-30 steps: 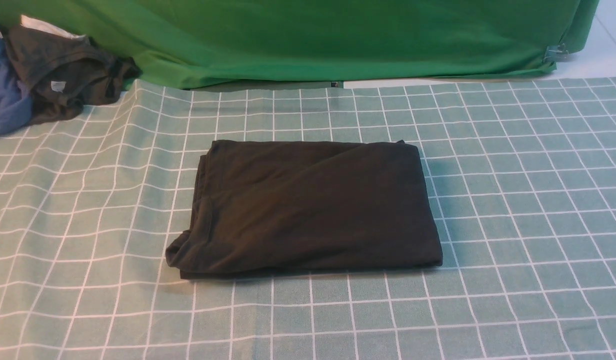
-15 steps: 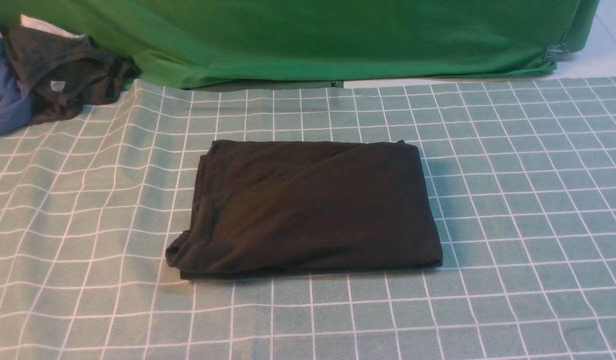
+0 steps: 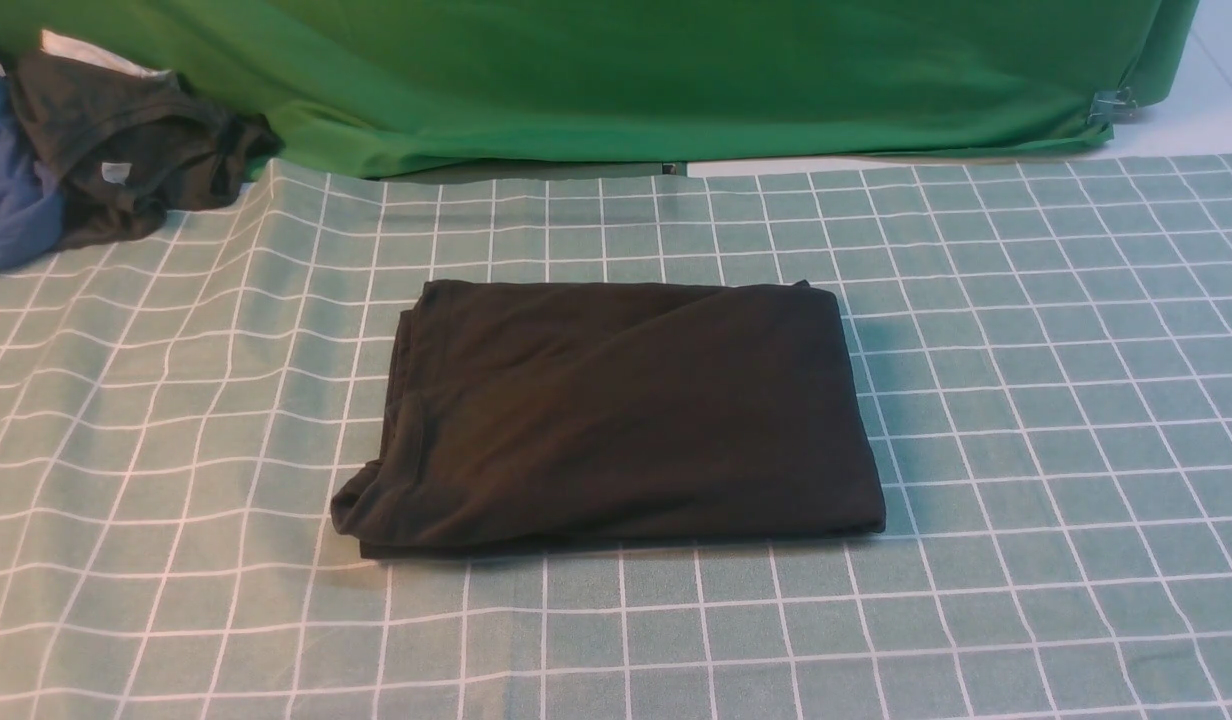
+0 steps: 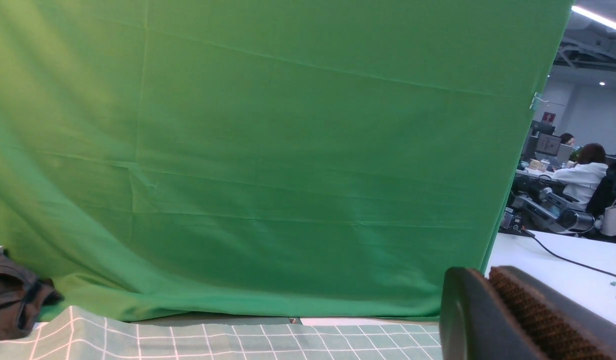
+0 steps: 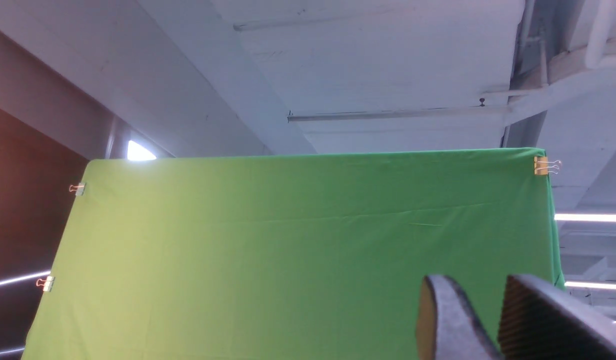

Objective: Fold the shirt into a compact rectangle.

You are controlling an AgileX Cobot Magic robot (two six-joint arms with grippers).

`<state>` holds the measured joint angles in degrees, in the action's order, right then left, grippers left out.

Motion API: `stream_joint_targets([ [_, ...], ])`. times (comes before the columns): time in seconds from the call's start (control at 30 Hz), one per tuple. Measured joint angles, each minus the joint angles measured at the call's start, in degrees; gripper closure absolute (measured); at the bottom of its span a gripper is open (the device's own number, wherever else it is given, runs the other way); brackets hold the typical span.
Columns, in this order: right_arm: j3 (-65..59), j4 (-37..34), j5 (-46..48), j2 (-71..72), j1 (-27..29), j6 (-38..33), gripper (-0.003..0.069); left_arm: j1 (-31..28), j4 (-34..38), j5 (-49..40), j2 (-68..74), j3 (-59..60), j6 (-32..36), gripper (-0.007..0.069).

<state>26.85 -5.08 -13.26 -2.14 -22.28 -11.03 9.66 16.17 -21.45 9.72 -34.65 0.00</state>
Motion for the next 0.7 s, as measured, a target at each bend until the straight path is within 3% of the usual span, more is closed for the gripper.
stream_joint_targets([
  [0.2, 0.0, 0.0, 0.0, 0.0, 0.0, 0.0, 0.0466, 0.0, -0.9, 0.0, 0.0, 0.0, 1.0, 0.0613],
  [0.47, 0.0, 0.0, 0.2, 0.0, 0.0, 0.0, 0.0442, -0.4, -10.8, 1.0, -0.2, 4.1, 3.0, 0.0613],
  [0.7, 0.0, 0.0, 0.2, 0.0, 0.0, 0.0, 0.0424, -9.6, -12.8, 11.4, -7.0, 21.2, 3.3, 0.0613],
])
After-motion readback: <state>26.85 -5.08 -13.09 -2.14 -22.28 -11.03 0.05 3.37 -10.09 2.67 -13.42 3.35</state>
